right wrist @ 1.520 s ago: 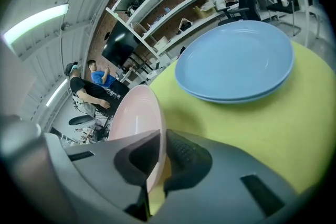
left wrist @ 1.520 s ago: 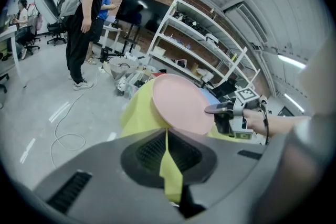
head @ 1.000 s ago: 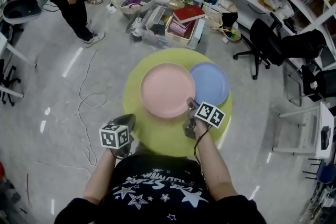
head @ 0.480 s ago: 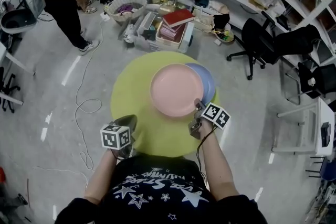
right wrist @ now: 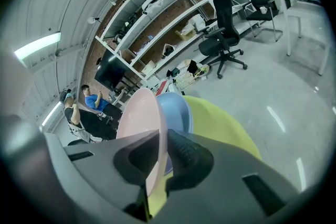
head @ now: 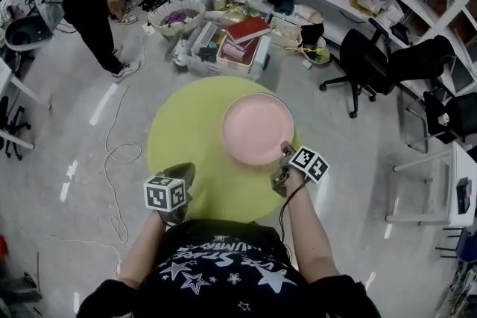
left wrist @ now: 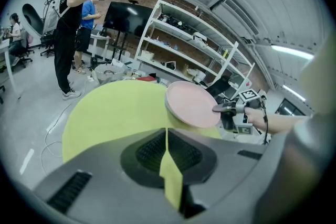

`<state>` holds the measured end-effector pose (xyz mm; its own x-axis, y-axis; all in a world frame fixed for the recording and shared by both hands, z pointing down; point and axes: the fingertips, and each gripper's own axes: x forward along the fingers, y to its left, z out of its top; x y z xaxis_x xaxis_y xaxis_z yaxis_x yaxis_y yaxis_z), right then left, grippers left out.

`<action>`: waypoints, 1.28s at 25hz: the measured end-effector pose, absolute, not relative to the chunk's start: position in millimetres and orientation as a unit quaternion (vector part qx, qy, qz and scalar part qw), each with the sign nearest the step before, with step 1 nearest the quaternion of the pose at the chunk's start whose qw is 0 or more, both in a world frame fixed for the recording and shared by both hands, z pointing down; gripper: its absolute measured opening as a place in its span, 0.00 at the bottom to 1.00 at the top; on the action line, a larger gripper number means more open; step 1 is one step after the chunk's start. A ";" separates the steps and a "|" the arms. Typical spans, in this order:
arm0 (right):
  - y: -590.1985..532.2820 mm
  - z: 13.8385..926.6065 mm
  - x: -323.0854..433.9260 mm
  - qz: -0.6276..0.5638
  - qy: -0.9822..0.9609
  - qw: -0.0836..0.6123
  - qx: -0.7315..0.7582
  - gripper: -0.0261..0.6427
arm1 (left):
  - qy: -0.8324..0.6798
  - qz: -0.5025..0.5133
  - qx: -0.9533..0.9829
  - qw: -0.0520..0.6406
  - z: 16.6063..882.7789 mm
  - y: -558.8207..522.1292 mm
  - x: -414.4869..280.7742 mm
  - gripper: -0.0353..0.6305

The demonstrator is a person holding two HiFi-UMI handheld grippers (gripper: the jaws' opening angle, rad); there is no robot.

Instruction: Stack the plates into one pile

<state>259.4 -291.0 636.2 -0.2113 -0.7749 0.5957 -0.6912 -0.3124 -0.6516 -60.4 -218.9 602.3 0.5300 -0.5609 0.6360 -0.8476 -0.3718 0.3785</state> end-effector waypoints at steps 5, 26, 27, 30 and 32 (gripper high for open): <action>-300.7 645.7 280.3 -0.525 0.574 0.048 -0.627 0.09 | -0.453 0.205 0.795 0.346 600.4 -220.1 -49.2 0.09; -326.9 655.9 282.0 -0.447 0.653 -0.080 -0.606 0.24 | -0.510 0.188 0.753 0.371 610.2 -201.0 -23.5 0.09; -327.1 655.3 280.7 -0.441 0.658 -0.087 -0.604 0.28 | -0.512 0.186 0.752 0.370 609.3 -201.4 -23.5 0.09; -327.6 653.2 280.5 -0.413 0.670 -0.105 -0.608 0.31 | -0.517 0.179 0.753 0.367 607.7 -202.5 -24.5 0.09; -326.3 650.7 280.5 -0.390 0.677 -0.115 -0.614 0.31 | -0.516 0.177 0.754 0.366 609.3 -200.3 -25.6 0.09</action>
